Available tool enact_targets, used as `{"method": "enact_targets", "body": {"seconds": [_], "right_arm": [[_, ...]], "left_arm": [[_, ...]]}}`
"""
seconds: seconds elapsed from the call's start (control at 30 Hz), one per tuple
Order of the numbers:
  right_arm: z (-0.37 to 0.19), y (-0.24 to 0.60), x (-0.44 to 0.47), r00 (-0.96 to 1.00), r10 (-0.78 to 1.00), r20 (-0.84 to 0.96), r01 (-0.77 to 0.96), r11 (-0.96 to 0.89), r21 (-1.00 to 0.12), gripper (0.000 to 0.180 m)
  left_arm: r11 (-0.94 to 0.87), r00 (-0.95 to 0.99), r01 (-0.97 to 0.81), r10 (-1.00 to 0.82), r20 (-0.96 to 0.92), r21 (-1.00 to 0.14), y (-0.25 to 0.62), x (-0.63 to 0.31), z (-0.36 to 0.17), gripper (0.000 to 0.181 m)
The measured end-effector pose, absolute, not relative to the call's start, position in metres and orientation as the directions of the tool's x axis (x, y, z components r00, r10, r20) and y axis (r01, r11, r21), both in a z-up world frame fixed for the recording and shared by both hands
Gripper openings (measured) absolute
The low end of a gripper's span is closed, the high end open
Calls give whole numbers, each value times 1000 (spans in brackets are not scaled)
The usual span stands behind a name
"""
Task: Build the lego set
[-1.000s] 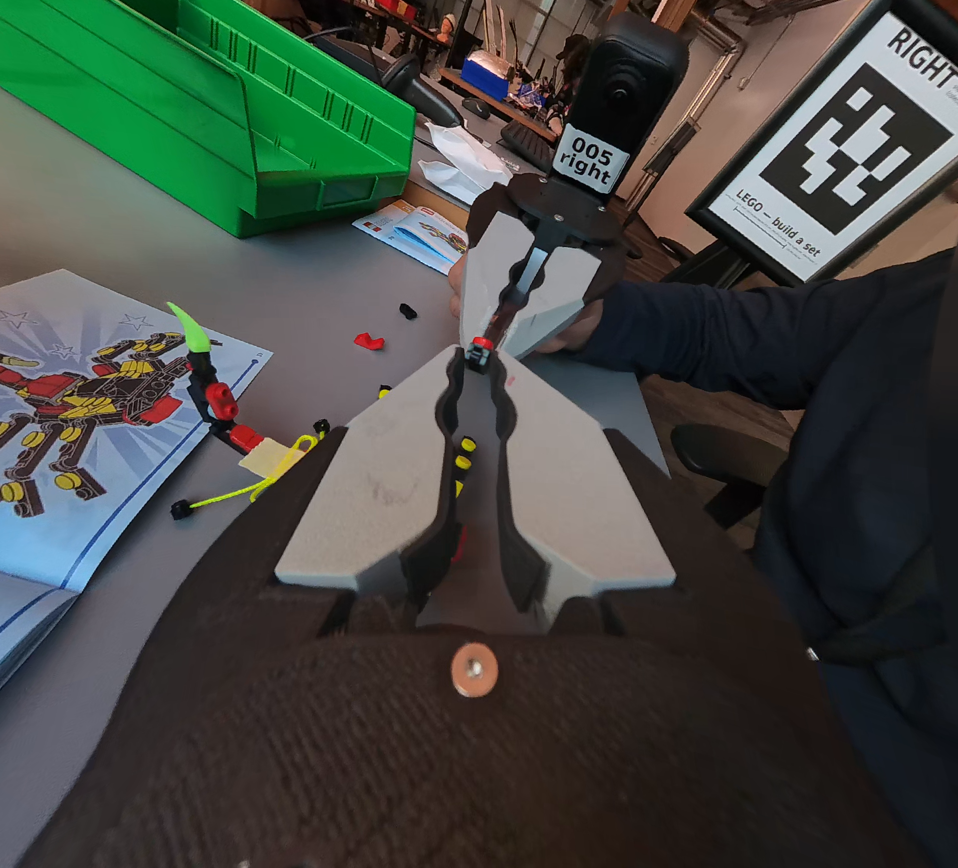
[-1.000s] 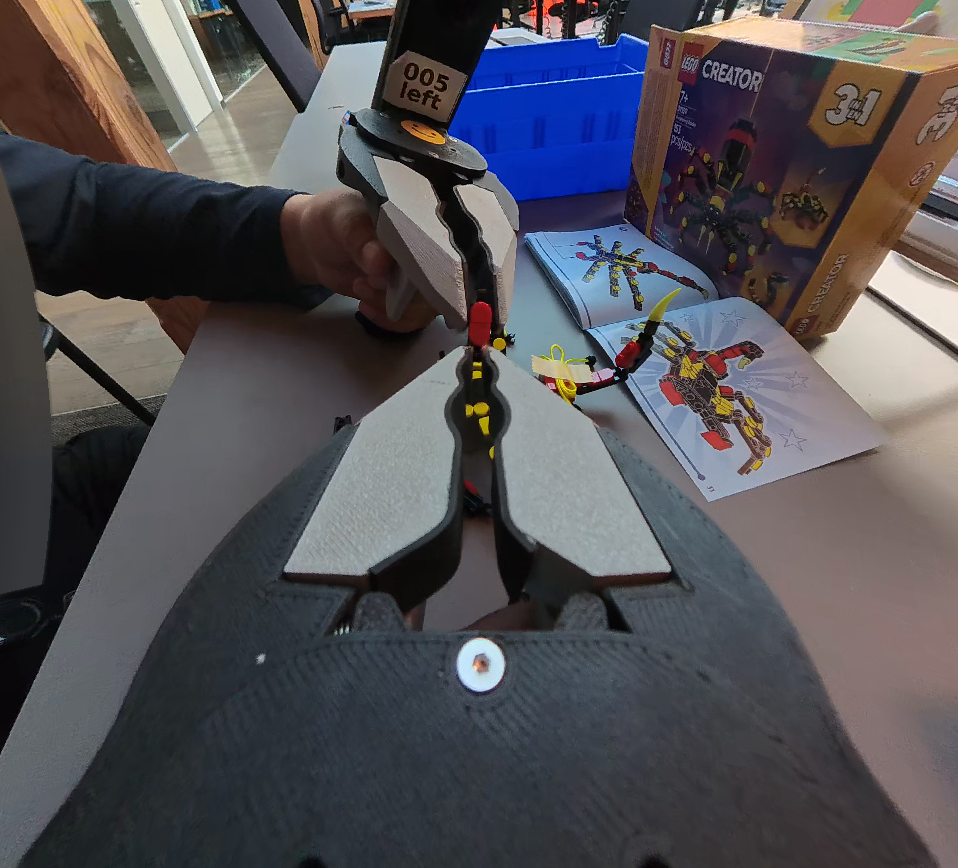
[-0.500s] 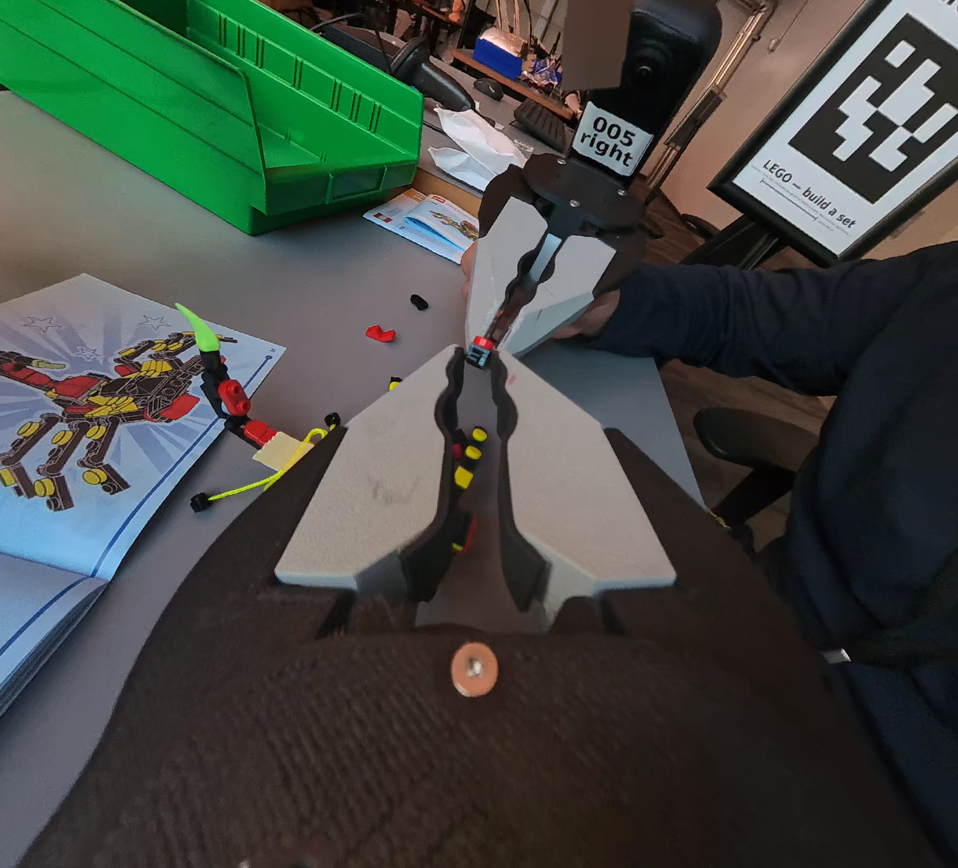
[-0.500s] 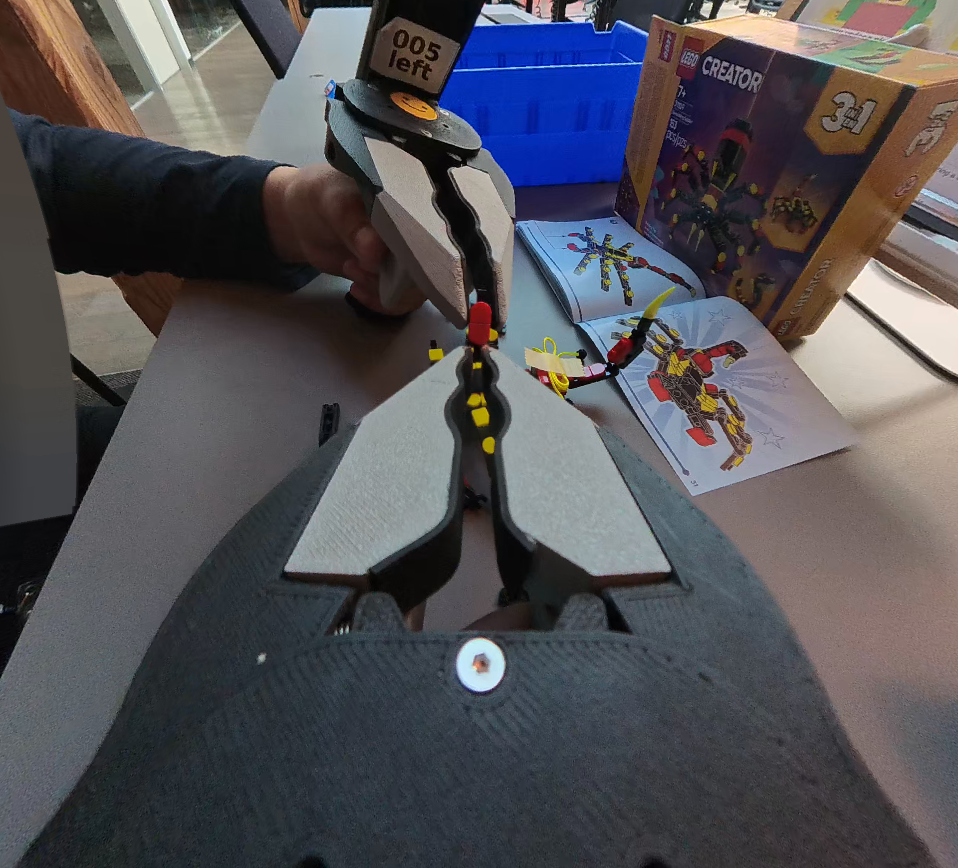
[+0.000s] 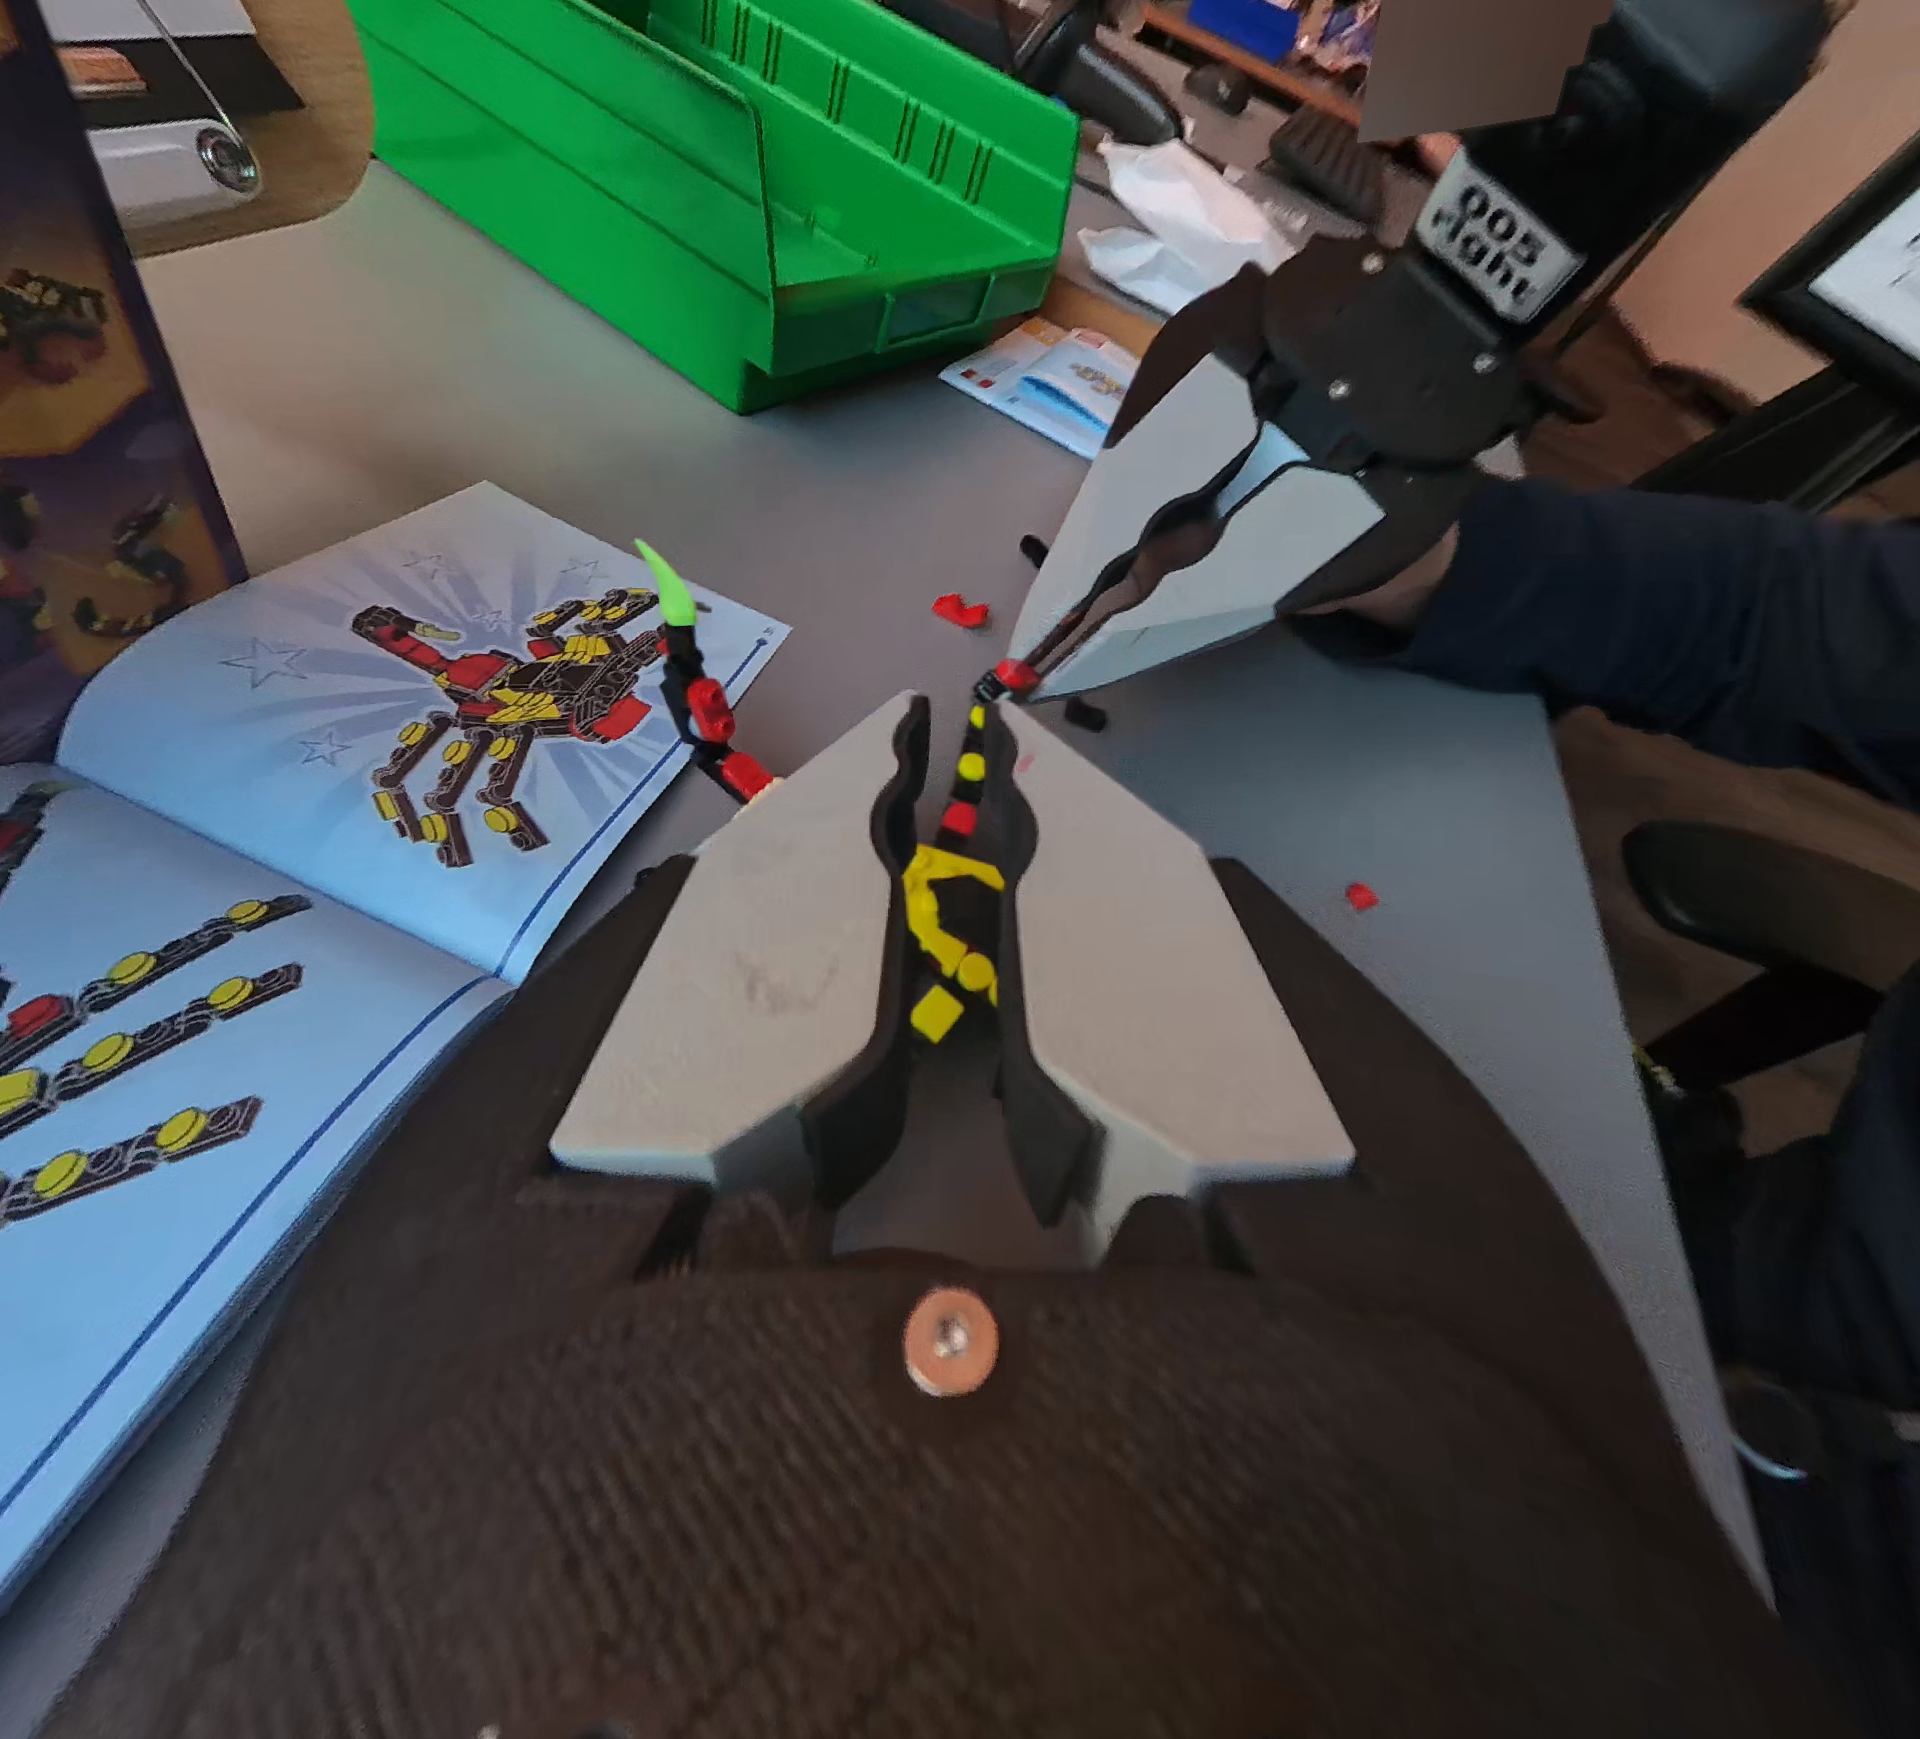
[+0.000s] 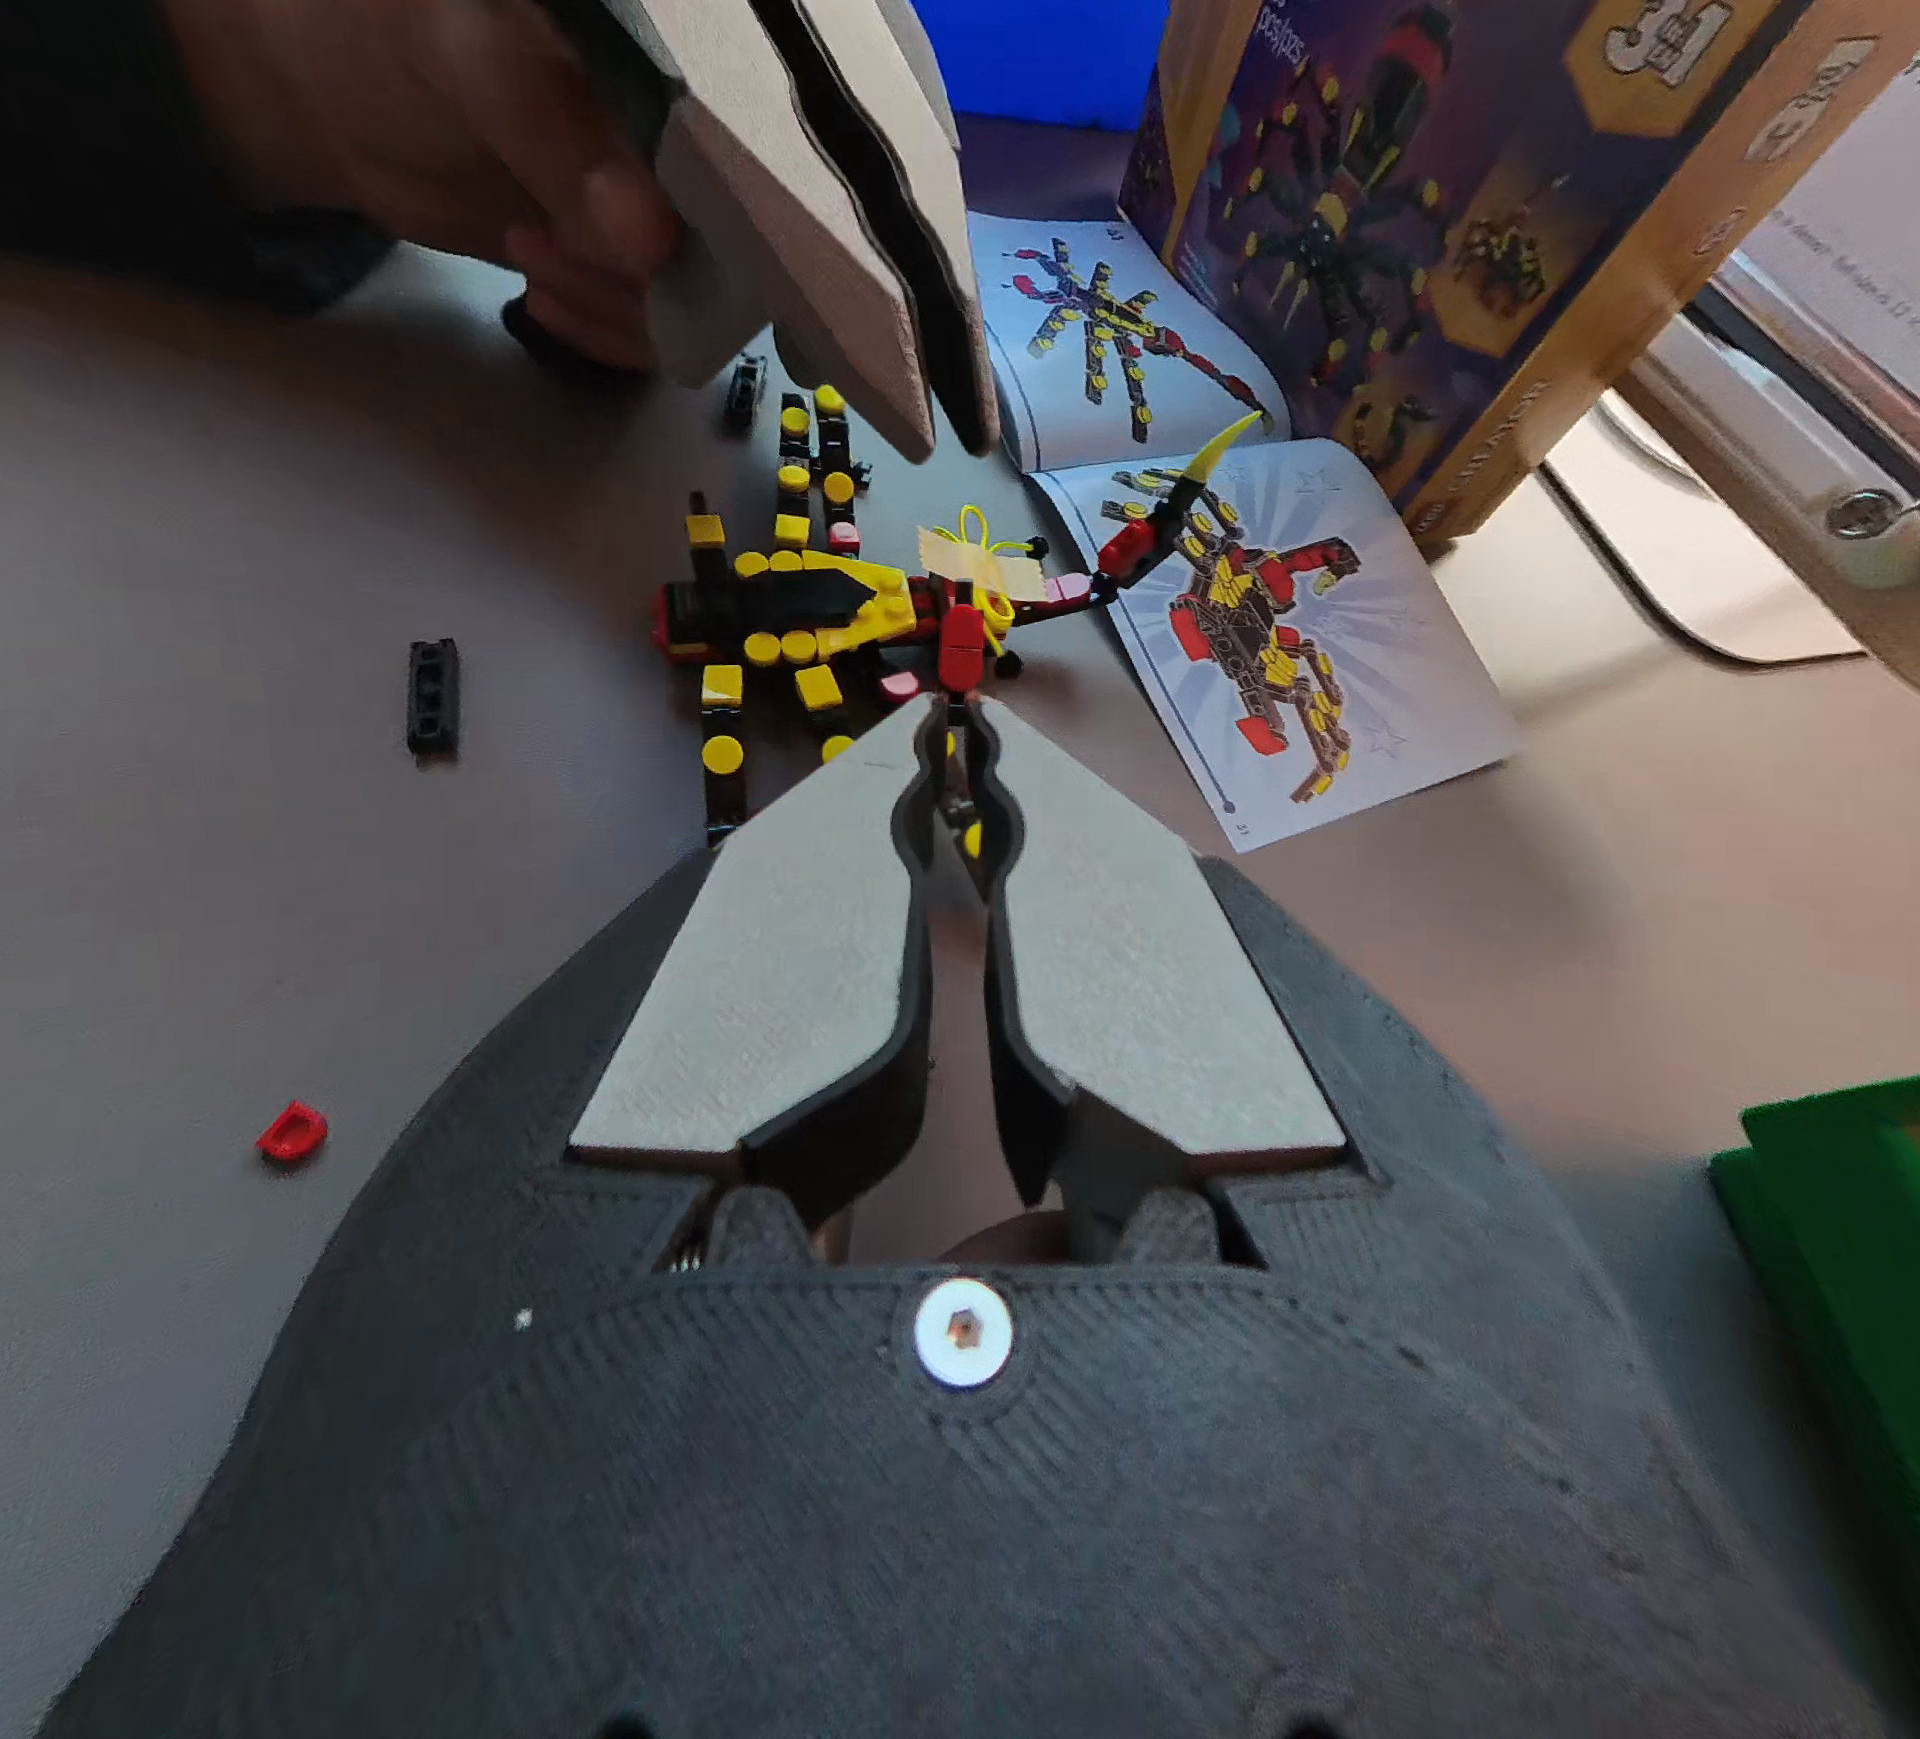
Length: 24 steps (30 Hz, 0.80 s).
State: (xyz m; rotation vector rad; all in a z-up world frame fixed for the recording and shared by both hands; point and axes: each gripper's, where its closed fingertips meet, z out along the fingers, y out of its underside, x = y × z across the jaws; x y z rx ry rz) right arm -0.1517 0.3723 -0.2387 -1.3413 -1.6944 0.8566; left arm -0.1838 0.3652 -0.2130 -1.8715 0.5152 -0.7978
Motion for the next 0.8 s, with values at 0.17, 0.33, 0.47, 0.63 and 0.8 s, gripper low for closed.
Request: {"method": "enact_targets", "body": {"seconds": [0.17, 0.33, 0.47, 0.63, 0.8], "right_arm": [[-235, 368, -153, -126, 980, 153, 422, 192, -886, 0], [-213, 358, -154, -146, 988, 51, 300, 93, -949, 0], [-203, 350, -154, -188, 982, -22, 234, 23, -972, 0], [-203, 347, -155, -200, 978, -59, 231, -11, -973, 0], [-200, 342, -156, -223, 970, -92, 219, -42, -975, 0]], "left_arm": [[-385, 693, -124, -693, 198, -914, 360, -172, -221, 9], [-372, 659, -99, -720, 220, -923, 356, -164, -216, 9], [-375, 587, 6, -749, 307, -927, 350, -156, -203, 9], [-375, 546, 58, -764, 344, -925, 347, -153, -195, 7], [-383, 525, 87, -767, 369, -920, 346, -152, -192, 5]]}}
